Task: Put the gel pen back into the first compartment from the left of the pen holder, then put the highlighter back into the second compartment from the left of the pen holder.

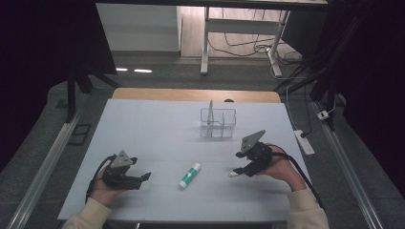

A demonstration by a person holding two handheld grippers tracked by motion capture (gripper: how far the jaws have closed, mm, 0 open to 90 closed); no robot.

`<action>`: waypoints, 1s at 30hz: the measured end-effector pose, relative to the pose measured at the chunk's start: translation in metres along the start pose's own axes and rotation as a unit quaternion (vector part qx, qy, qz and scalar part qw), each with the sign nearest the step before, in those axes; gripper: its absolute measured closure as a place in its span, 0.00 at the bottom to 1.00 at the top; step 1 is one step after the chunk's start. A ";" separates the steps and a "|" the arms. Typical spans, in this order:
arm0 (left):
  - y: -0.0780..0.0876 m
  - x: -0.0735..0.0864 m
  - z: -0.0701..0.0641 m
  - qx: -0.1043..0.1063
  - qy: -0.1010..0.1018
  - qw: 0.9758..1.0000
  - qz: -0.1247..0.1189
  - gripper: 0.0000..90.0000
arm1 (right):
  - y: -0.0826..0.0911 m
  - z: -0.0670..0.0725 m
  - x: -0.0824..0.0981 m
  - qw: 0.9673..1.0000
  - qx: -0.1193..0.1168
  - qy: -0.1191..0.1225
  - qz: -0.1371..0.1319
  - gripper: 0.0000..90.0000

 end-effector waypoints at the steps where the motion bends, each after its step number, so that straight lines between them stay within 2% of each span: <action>1: 0.000 0.000 0.000 0.000 -0.001 1.000 0.000 0.23 | 0.000 0.000 0.000 1.000 -0.001 0.002 0.002 0.40; 6: 0.002 0.000 0.001 0.002 0.003 1.000 -0.003 0.23 | -0.003 0.001 0.004 1.000 -0.004 0.008 0.023 0.40; 18: 0.002 0.000 0.001 0.000 0.002 1.000 -0.003 0.23 | -0.011 0.002 0.011 0.998 -0.011 0.019 0.052 0.41; 30: 0.001 0.001 0.001 -0.003 -0.001 1.000 0.000 0.23 | -0.018 0.002 0.021 0.996 -0.017 0.013 0.081 0.41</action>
Point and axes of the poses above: each handheld gripper's, and its own axes: y roughly backward along the jaws, x roughly out of its underside, z roughly to its left, the point moved 6 cm from there along -y, roughly forward along the jaws, and after that the axes turned 11 degrees about y, right-handed, at the moved point
